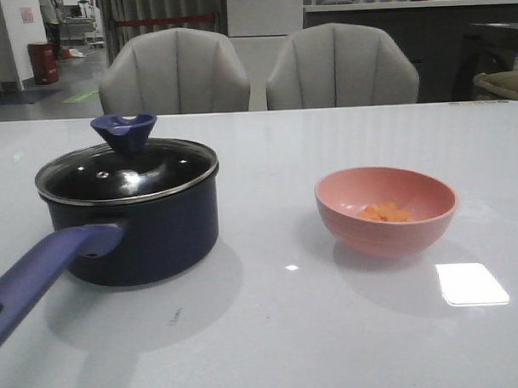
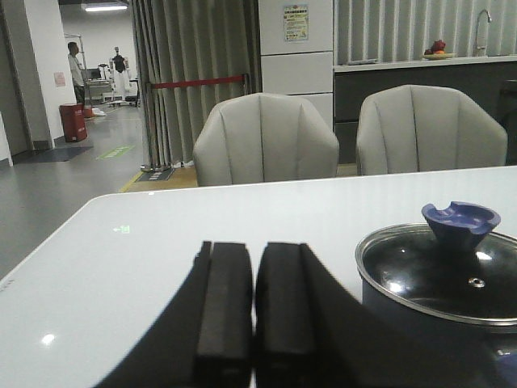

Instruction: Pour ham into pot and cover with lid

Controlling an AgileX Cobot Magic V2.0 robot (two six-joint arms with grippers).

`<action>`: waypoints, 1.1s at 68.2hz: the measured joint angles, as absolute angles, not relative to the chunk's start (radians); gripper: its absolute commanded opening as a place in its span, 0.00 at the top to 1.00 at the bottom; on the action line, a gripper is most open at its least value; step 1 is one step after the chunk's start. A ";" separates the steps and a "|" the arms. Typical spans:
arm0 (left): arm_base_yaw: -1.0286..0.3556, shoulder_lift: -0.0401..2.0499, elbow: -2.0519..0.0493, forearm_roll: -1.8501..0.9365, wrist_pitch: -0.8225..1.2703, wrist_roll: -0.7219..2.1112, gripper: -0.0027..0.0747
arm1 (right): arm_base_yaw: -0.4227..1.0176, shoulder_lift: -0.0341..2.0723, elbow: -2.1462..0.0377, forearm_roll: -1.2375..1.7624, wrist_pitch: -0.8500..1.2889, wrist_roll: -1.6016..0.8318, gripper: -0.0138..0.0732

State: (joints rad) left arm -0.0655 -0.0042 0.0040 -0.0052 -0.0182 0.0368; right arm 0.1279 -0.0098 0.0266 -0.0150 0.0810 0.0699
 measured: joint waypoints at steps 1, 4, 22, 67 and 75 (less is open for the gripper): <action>-0.066 -0.004 0.004 -0.005 -0.018 0.037 0.82 | 0.128 -0.010 0.027 -0.015 0.081 0.070 0.67; -0.066 -0.004 0.004 -0.005 -0.018 0.037 0.82 | 0.128 -0.010 0.027 -0.015 0.081 0.070 0.67; -0.066 -0.004 0.004 -0.005 -0.018 0.037 0.82 | 0.128 -0.010 0.027 -0.015 0.081 0.070 0.67; -0.066 -0.004 0.004 -0.005 -0.133 0.037 0.82 | 0.128 -0.010 0.027 -0.015 0.081 0.070 0.67; -0.066 -0.004 0.002 -0.020 -0.240 0.037 0.82 | 0.128 -0.010 0.027 -0.015 0.081 0.070 0.67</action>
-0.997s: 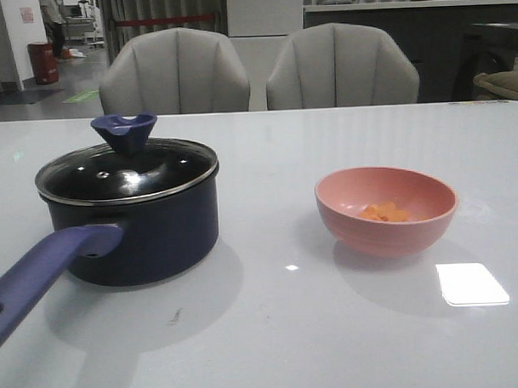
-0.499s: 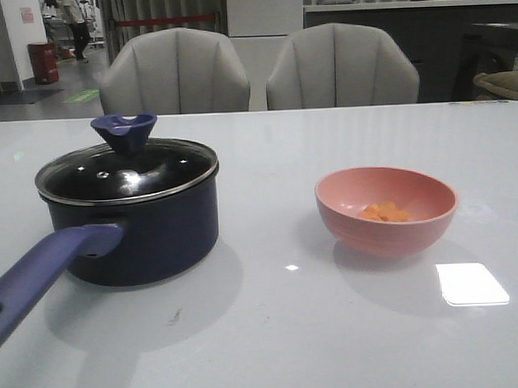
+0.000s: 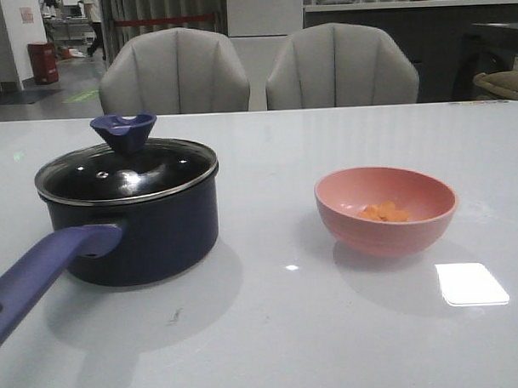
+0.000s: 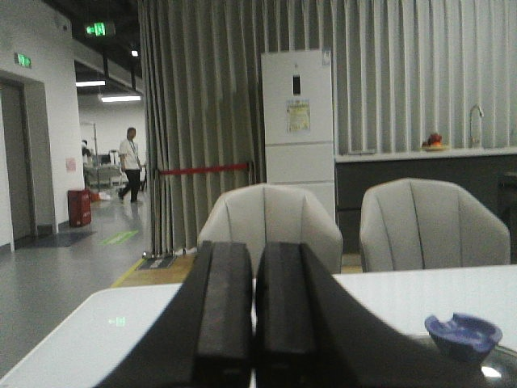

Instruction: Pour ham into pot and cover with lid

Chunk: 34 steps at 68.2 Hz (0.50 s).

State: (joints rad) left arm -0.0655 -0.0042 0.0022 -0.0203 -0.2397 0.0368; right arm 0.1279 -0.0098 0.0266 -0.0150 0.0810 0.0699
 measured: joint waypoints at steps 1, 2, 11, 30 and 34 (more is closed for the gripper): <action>-0.066 -0.004 -0.001 -0.022 -0.240 0.037 0.82 | 0.128 -0.010 0.027 -0.015 0.081 0.070 0.67; -0.066 -0.004 -0.005 -0.026 -0.235 0.037 0.82 | 0.128 -0.010 0.027 -0.015 0.081 0.070 0.67; -0.066 -0.002 -0.114 -0.029 -0.091 0.037 0.82 | 0.128 -0.010 0.027 -0.015 0.081 0.070 0.67; -0.066 0.157 -0.345 -0.042 0.251 0.037 0.82 | 0.128 -0.010 0.027 -0.015 0.081 0.070 0.67; -0.066 0.183 -0.345 -0.047 0.275 0.037 0.82 | 0.128 -0.010 0.027 -0.015 0.081 0.070 0.67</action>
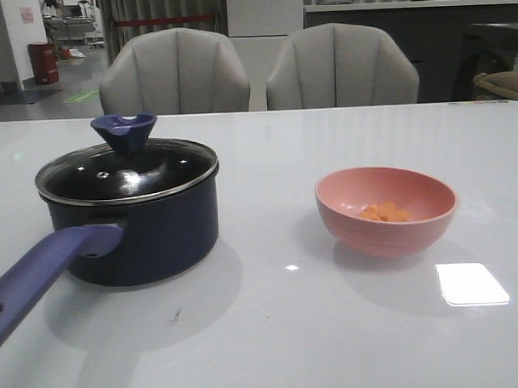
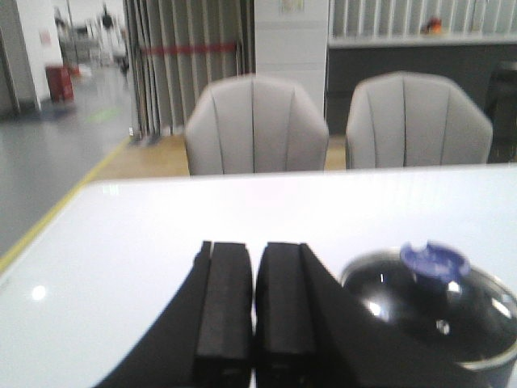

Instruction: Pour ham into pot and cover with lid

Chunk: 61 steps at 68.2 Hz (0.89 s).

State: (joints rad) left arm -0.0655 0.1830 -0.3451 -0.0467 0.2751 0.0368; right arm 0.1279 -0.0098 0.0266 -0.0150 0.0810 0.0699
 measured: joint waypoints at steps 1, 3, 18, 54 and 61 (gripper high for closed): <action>-0.066 0.191 -0.345 -0.048 0.280 0.037 0.82 | 0.128 -0.010 0.027 -0.015 0.081 0.070 0.67; -0.066 0.201 -0.345 -0.048 0.285 0.037 0.82 | 0.128 -0.010 0.027 -0.015 0.081 0.070 0.67; -0.066 0.246 -0.345 -0.049 0.288 0.037 0.80 | 0.128 -0.010 0.027 -0.015 0.081 0.070 0.67; -0.066 0.253 -0.345 -0.051 0.290 0.037 0.21 | 0.128 -0.010 0.027 -0.015 0.081 0.070 0.67; -0.066 0.253 -0.345 -0.077 0.288 0.037 0.21 | 0.128 -0.010 0.027 -0.015 0.081 0.070 0.67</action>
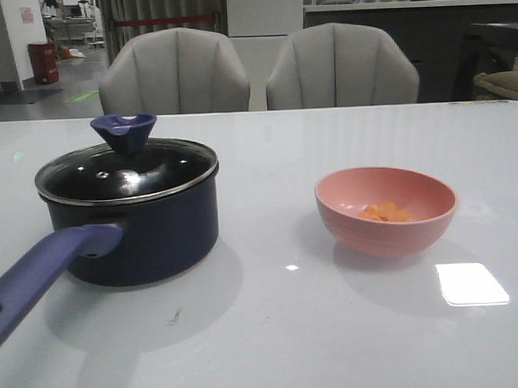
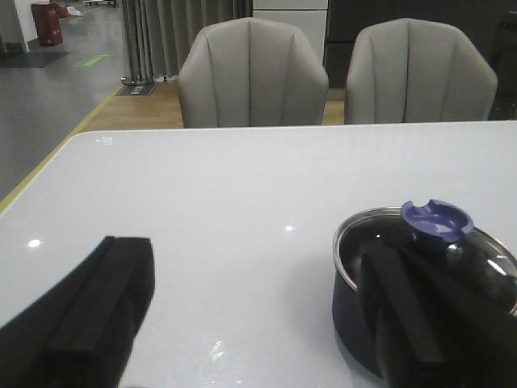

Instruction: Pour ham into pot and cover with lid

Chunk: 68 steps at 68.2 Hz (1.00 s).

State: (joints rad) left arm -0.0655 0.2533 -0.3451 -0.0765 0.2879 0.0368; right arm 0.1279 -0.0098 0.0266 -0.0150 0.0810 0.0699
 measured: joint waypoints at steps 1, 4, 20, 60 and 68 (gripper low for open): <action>-0.066 0.253 -0.345 -0.082 0.288 0.037 0.21 | 0.128 -0.010 0.027 -0.015 0.081 0.070 0.67; -0.066 0.256 -0.345 -0.088 0.289 0.037 0.21 | 0.128 -0.010 0.027 -0.015 0.081 0.070 0.67; -0.066 0.398 -0.466 -0.096 0.433 0.037 0.21 | 0.128 -0.010 0.027 -0.015 0.081 0.070 0.67; -0.112 1.125 -1.020 -0.131 0.799 0.037 0.21 | 0.128 -0.010 0.027 -0.015 0.081 0.070 0.67; -0.201 1.248 -1.128 -0.131 0.831 0.014 0.21 | 0.128 -0.010 0.027 -0.015 0.081 0.070 0.67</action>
